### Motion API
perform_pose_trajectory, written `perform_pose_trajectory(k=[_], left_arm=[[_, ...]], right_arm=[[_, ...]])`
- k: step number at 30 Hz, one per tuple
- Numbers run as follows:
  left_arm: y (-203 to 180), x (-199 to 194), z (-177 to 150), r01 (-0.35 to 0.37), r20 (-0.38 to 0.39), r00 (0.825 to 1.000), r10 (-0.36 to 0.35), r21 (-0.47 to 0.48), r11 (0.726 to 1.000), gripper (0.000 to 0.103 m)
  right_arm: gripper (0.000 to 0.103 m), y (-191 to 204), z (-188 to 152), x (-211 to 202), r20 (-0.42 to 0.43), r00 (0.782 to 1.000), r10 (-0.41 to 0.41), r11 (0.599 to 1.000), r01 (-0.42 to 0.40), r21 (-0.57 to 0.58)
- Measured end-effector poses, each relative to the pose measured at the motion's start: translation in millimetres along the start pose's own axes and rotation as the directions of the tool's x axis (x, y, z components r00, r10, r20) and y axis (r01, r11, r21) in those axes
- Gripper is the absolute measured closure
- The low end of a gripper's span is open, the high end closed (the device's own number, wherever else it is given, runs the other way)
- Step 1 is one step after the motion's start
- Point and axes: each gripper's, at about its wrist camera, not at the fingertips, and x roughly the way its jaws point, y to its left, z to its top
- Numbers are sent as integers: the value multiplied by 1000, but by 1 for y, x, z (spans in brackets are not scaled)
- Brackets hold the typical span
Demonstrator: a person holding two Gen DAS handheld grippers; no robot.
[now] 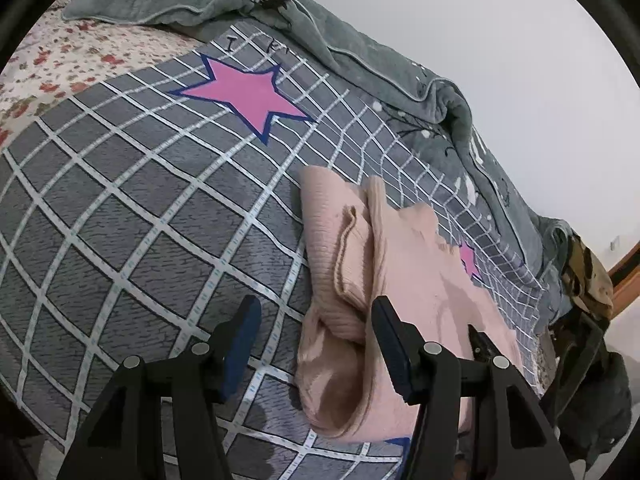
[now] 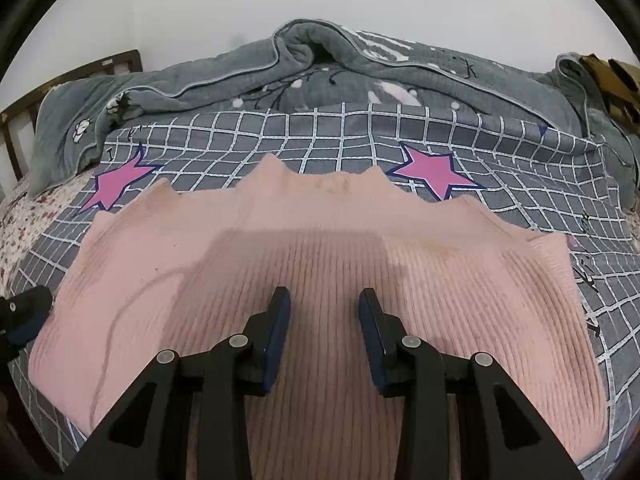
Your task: Fold small clothes
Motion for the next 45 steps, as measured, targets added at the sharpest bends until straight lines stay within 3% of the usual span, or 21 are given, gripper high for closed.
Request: perform_pose_trajectory(k=[5,13,18,26,45], left_arm=[[9,9,1,91,-57,994,-95,-70,993,48],[12,18,-1,162,-79,982,-171,-114,980,45],[-1,21,-4,113,-67,991,-116,-48,992,43],[-20,29,-6,21,-40,999,-20,34,999,42],[-34,37,-8,-66,-3,998,66,109,992,41]], right_arm=[[68,3,-5,-10,-8,1000,-3,1000,2,-24],[68,-4,-24,-35,-27,999,48,998,-49,-36],[68,2,-29,-38,-16,999,32,995,-33,-91],[67,-5,-23,-30,-6,998,63,996,-64,-63],[61,-3,-25,-23,40,997,61,993,-57,-103]])
